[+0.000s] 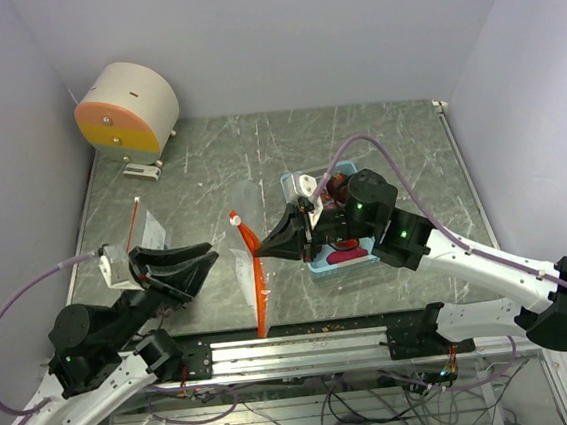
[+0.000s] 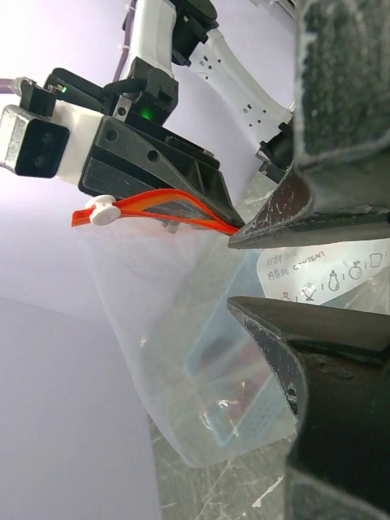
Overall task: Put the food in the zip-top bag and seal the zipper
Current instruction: Open the zipper of the food storage bag.
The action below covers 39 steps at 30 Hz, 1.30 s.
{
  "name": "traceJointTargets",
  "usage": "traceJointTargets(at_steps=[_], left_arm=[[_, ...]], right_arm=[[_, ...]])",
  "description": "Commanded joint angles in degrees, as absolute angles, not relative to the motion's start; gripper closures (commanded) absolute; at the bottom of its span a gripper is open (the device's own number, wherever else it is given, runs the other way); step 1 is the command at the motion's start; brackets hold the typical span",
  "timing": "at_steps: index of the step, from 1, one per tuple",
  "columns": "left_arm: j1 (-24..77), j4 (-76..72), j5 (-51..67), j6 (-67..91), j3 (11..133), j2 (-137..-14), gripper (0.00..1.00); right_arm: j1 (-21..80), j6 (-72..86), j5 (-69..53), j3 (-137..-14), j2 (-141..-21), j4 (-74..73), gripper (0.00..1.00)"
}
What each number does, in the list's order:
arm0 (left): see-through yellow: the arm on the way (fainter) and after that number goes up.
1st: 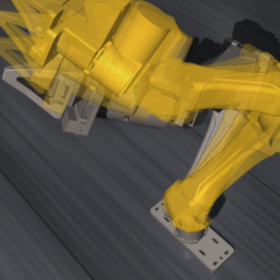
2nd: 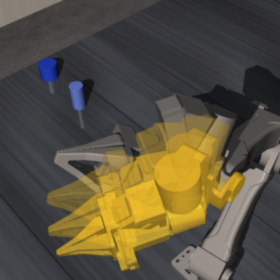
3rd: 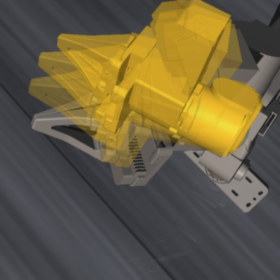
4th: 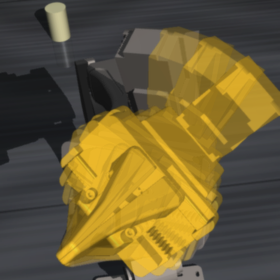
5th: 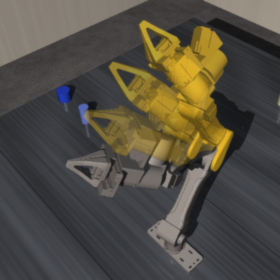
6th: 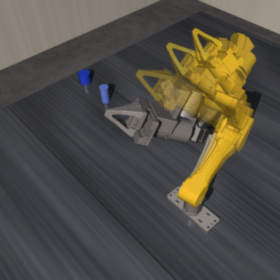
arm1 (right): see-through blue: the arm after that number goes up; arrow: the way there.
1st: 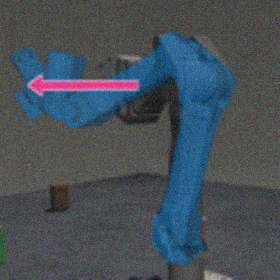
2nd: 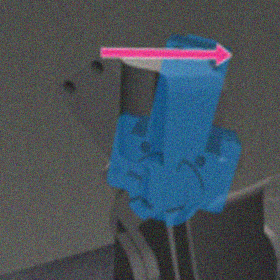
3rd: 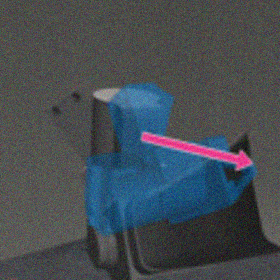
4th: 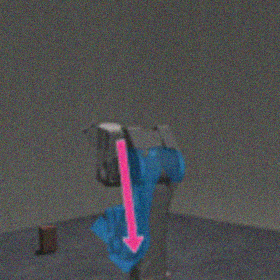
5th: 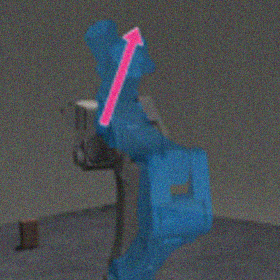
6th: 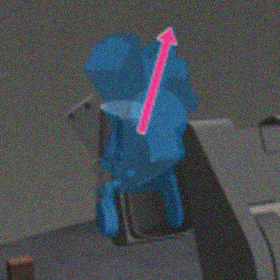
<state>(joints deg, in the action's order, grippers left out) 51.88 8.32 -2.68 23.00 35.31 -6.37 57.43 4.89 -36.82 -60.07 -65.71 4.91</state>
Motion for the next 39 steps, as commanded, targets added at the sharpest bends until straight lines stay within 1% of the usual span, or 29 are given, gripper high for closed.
traceJointTargets(at_steps=[1, 6, 9, 12, 21, 26, 31, 36, 39], left_arm=[[51.9, 1.8, 0.6, 24.0, 34.6, -11.4, 0.6], [51.9, -3.8, 4.7, 24.5, 36.1, -18.5, 0.58], [51.9, -7.0, 5.9, 25.1, 35.8, -20.4, 0.54], [51.9, -9.6, 5.9, 25.8, 34.9, -21.0, 0.52], [51.9, -12.2, 5.6, 26.3, 35.6, -24.5, 0.53], [51.9, -12.6, 6.9, 26.8, 35.8, -25.9, 0.56], [51.9, -12.8, 6.3, 27.3, 35.0, -25.2, 0.57], [51.9, -10.1, 7.1, 27.4, 35.4, -24.6, 0.58], [51.9, -8.4, 6.5, 27.6, 35.0, -22.8, 0.58]], right_arm=[[57.2, 4.1, -38.6, -59.9, -65.9, 5.8, 1.0], [57.3, 3.9, -37.1, -60.1, -66.3, 4.9, 1.0], [57.3, 4.3, -35.6, -60.0, -66.0, 4.6, 1.0], [57.3, 3.9, -35.4, -60.4, -66.5, 3.7, 1.0], [57.3, 3.5, -35.9, -60.3, -66.4, 3.5, 1.0], [57.2, 3.4, -33.5, -61.1, -66.6, 2.2, 1.0], [57.3, 3.6, -33.3, -61.2, -66.4, 2.2, 1.0], [57.2, 4.2, -27.5, -61.3, -65.9, 1.7, 1.0], [57.2, 4.0, -30.2, -60.9, -65.4, 2.3, 1.0]])
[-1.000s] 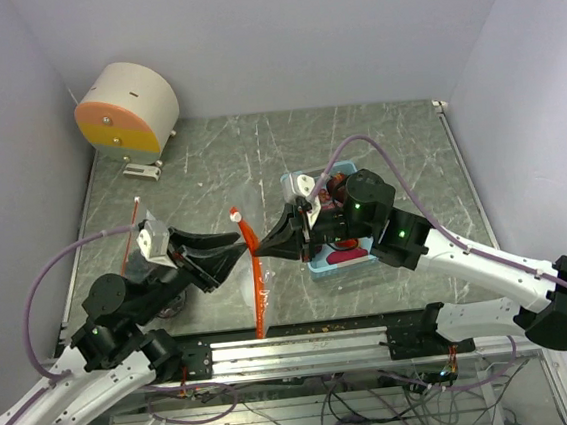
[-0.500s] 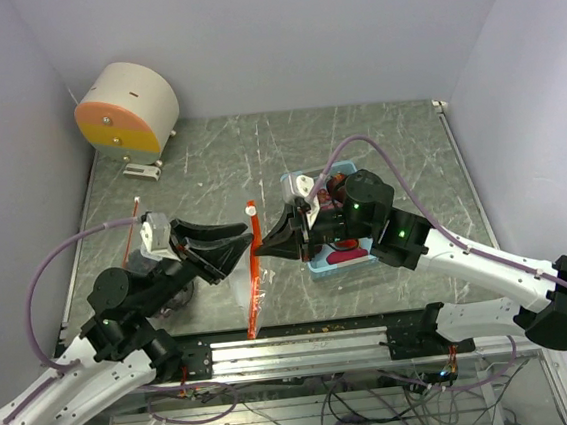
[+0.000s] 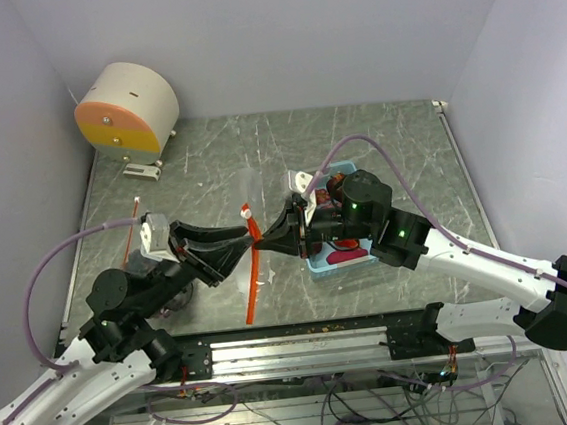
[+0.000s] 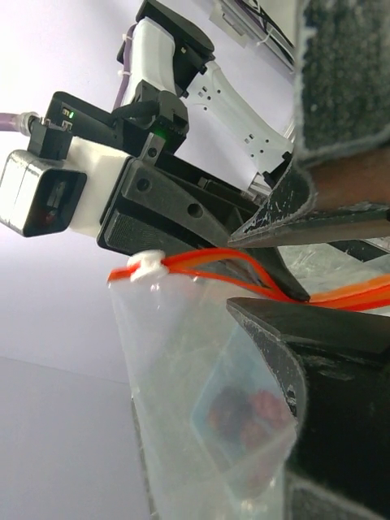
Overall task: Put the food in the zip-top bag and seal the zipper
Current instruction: Open the zipper of the food storage bag.
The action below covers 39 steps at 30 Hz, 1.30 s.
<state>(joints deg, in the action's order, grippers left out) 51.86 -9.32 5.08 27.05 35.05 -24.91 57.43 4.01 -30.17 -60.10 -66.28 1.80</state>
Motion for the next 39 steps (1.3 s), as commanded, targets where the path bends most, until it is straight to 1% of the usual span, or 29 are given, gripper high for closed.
traceJointTargets(at_steps=[1, 6, 13, 17, 25, 27, 28, 29, 30, 31, 35, 37, 39], left_arm=[[51.9, -8.0, 6.1, 27.8, 34.6, -22.1, 0.58], [51.9, -7.7, 5.1, 27.6, 34.4, -20.5, 0.57], [51.9, -8.4, 6.1, 27.2, 35.6, -23.6, 0.6], [51.9, -9.1, 6.1, 27.3, 35.6, -24.1, 0.6], [51.9, -9.3, 6.4, 27.6, 35.8, -24.1, 0.59], [51.9, -9.3, 6.5, 27.8, 35.8, -24.1, 0.58], [51.9, -9.3, 6.6, 27.8, 35.7, -24.2, 0.56], [51.9, -9.3, 6.5, 27.8, 35.8, -24.3, 0.51], [51.9, -9.3, 6.6, 28.0, 35.7, -24.4, 0.42], [51.9, -9.2, 6.8, 28.0, 35.8, -24.7, 0.39], [51.9, -8.7, 7.0, 27.8, 36.2, -26.1, 0.31], [51.9, -8.8, 7.0, 27.7, 36.3, -26.8, 0.31], [51.9, -9.1, 7.5, 27.7, 36.2, -27.4, 0.4]], right_arm=[[57.2, 4.0, -31.8, -60.5, -65.0, 3.1, 1.0], [57.2, 4.5, -37.6, -60.1, -65.1, 5.0, 1.0], [57.1, 4.9, -42.9, -60.0, -65.4, 7.1, 1.0], [57.2, 5.1, -43.6, -60.1, -65.6, 7.3, 1.0], [57.1, 5.1, -41.2, -60.9, -67.4, 6.2, 1.0], [57.2, 5.0, -40.8, -60.9, -67.7, 6.0, 1.0], [57.1, 5.0, -41.0, -61.0, -67.7, 6.0, 1.0], [57.1, 4.9, -41.2, -61.0, -67.7, 6.1, 1.0], [57.2, 4.9, -41.0, -61.0, -67.7, 6.0, 1.0], [57.1, 4.9, -40.9, -61.0, -67.7, 6.0, 1.0], [57.1, 4.9, -41.2, -61.0, -67.3, 5.9, 1.0], [57.1, 4.9, -41.7, -60.9, -67.3, 6.1, 1.0], [57.1, 4.8, -41.7, -61.0, -67.1, 6.1, 1.0]])
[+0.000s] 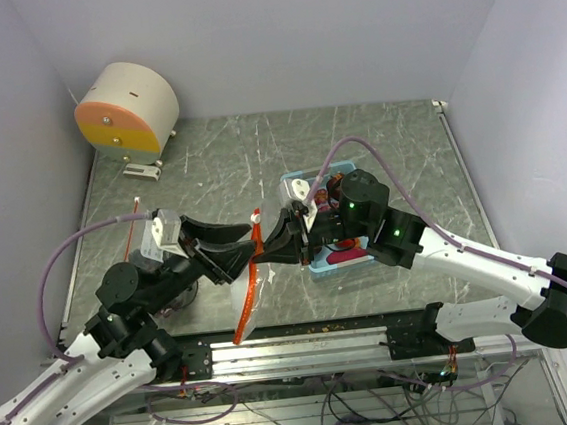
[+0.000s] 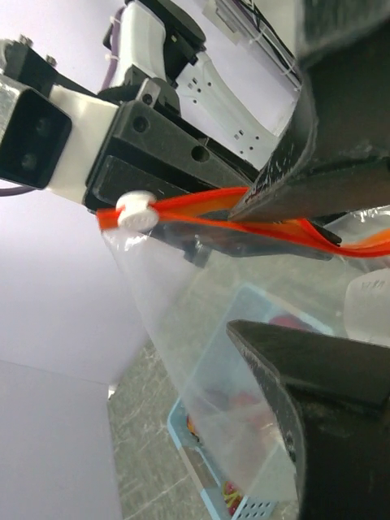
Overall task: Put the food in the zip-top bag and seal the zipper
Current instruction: Open the zipper of the food storage bag.
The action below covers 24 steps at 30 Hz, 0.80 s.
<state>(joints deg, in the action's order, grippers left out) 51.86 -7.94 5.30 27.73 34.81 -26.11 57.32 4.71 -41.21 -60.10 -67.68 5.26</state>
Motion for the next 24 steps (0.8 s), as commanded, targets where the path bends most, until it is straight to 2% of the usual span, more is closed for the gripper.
traceJointTargets(at_steps=[1, 6, 7, 8, 11, 19, 24], left_arm=[[51.9, -9.5, 7.9, 27.6, 36.2, -27.8, 0.45], [51.9, -10.1, 10.0, 27.4, 36.6, -30.2, 0.78], [51.9, -9.6, 10.1, 27.1, 36.8, -30.6, 0.89], [51.9, -8.8, 10.1, 27.0, 37.2, -30.9, 0.93], [51.9, -3.5, 7.9, 24.9, 39.0, -30.6, 0.93], [51.9, 16.1, -8.4, 21.3, 45.3, -26.0, 0.93], [51.9, 21.2, -12.3, 21.1, 47.0, -24.7, 0.93]], right_arm=[[57.2, 4.7, -41.7, -61.0, -67.1, 5.9, 1.0], [57.2, 4.6, -41.5, -61.3, -67.0, 5.4, 1.0], [57.2, 4.6, -41.3, -61.3, -66.9, 5.3, 1.0], [57.2, 4.5, -40.7, -61.5, -66.7, 4.9, 1.0], [57.1, 3.9, -38.3, -61.9, -66.2, 2.7, 1.0], [57.1, 2.2, -28.1, -61.8, -64.6, -3.0, 1.0], [57.1, 5.0, -13.1, -61.8, -65.4, -3.4, 1.0]])
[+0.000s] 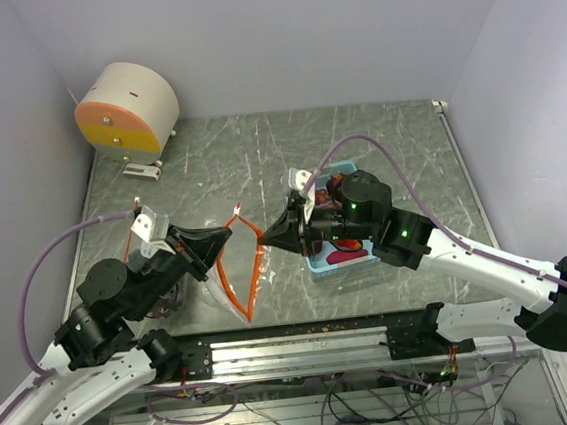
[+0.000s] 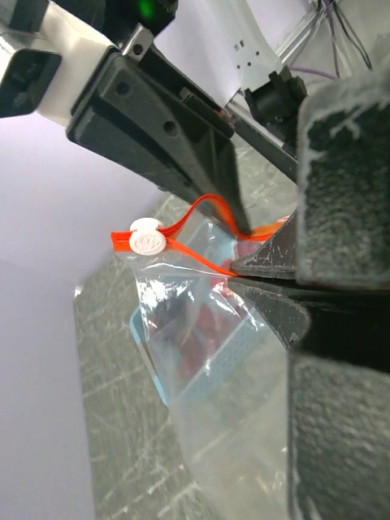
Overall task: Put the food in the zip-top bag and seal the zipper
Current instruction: Open the zipper of the food storage bag.
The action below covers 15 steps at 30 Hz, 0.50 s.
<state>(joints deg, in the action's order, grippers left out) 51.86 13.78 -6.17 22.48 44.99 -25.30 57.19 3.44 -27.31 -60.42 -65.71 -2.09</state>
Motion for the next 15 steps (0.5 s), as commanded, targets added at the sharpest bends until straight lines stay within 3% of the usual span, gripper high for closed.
traceJointTargets(at_steps=[1, 5, 8, 13, 15], left_arm=[[51.9, 21.7, -12.5, 21.3, 47.0, -24.7, 0.93], [51.9, 24.1, -15.3, 22.1, 47.5, -25.5, 0.93], [51.9, 27.9, -19.1, 22.9, 48.9, -26.5, 0.93], [51.9, 30.2, -23.4, 23.7, 50.1, -27.2, 0.93], [51.9, 29.0, -24.0, 23.7, 49.7, -27.1, 0.93]], right_arm=[[57.1, 5.7, -8.1, -61.8, -65.9, -3.6, 1.0], [57.1, 10.3, 15.7, -63.0, -69.0, -7.1, 1.0], [57.0, 12.4, 26.6, -62.4, -69.8, -8.3, 1.0], [57.2, 11.1, 25.2, -61.4, -70.5, -6.8, 1.0], [57.2, 9.0, 15.7, -60.7, -70.9, -4.8, 0.88]])
